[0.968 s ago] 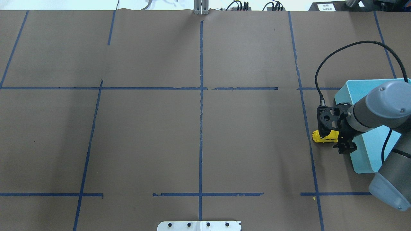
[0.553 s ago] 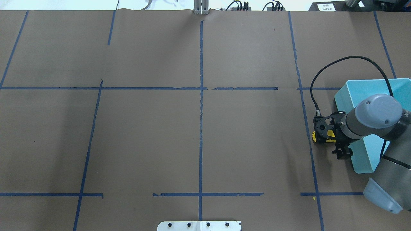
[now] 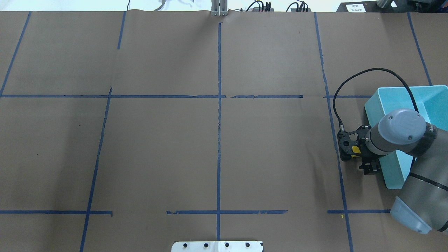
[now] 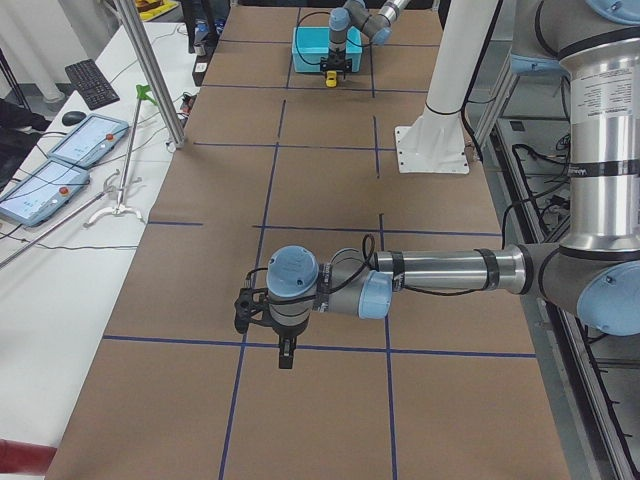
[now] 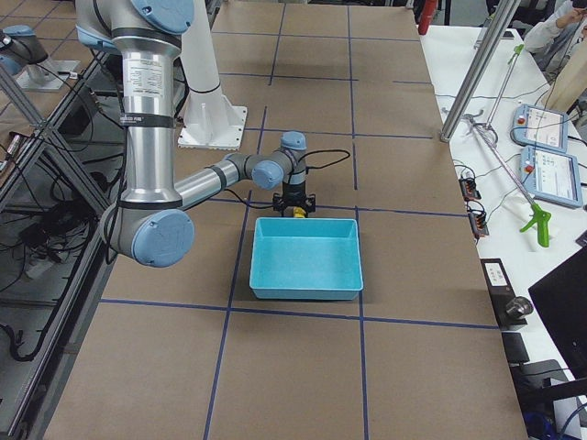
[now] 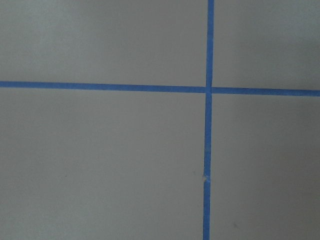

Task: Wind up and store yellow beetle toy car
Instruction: 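Close the right gripper on the yellow beetle car, then lift the car with the right gripper and carry it into the bin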

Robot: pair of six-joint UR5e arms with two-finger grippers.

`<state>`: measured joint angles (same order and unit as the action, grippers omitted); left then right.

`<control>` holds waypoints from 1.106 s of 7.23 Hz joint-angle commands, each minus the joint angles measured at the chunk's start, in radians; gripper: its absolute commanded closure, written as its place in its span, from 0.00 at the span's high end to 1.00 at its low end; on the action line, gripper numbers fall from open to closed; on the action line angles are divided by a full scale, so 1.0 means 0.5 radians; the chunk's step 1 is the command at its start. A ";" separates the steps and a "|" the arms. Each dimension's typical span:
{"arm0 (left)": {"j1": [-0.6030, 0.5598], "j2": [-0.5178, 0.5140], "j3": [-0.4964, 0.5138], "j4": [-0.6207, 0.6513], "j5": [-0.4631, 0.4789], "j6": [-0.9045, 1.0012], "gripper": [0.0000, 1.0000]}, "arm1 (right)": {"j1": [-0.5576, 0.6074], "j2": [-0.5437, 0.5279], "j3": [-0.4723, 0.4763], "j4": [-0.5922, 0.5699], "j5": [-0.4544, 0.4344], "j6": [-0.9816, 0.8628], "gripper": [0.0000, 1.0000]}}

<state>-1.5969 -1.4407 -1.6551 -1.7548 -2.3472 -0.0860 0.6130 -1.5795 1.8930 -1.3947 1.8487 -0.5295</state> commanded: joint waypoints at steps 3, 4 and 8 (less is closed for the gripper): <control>0.018 -0.006 0.003 0.021 0.010 -0.003 1.00 | 0.053 0.057 0.046 -0.009 0.039 -0.085 0.06; 0.018 -0.003 0.000 0.021 0.010 -0.003 1.00 | 0.142 0.054 0.104 -0.036 0.134 -0.085 0.05; 0.018 0.001 0.009 0.021 0.016 -0.006 1.00 | 0.595 -0.025 0.444 -0.529 0.340 -0.527 0.06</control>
<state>-1.5878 -1.4411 -1.6526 -1.7441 -2.3397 -0.0881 0.8347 -1.5710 2.0683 -1.5833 2.0097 -0.6511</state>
